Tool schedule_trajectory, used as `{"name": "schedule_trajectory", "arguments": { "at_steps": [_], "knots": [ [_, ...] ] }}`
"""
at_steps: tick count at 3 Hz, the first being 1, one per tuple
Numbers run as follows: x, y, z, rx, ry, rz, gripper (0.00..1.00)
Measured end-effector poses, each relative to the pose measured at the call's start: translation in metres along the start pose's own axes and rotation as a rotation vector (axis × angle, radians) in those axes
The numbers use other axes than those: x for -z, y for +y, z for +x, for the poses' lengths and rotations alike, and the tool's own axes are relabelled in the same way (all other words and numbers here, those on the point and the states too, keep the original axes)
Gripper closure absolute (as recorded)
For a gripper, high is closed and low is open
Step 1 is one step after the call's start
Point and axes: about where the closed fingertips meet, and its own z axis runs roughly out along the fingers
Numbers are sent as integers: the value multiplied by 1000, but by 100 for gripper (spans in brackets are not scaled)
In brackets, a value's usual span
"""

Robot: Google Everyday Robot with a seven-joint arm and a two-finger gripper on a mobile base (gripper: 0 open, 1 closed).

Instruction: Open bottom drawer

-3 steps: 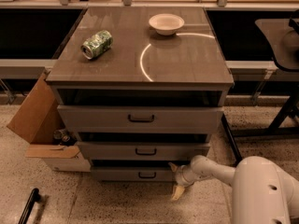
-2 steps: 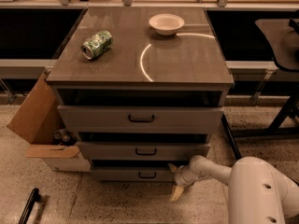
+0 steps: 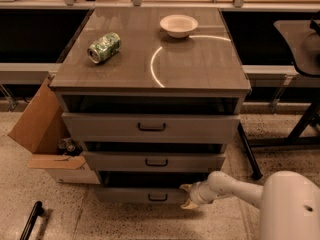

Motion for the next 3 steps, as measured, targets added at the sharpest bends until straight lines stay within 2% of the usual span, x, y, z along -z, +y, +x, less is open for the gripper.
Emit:
{"name": "schedule_trajectory", "arguments": {
  "at_steps": [1, 2, 3],
  "knots": [
    [30, 29, -6, 17, -39, 14, 75],
    [45, 62, -10, 10, -94, 0, 98],
    [52, 83, -12, -1, -134, -20, 100]
  ]
}}
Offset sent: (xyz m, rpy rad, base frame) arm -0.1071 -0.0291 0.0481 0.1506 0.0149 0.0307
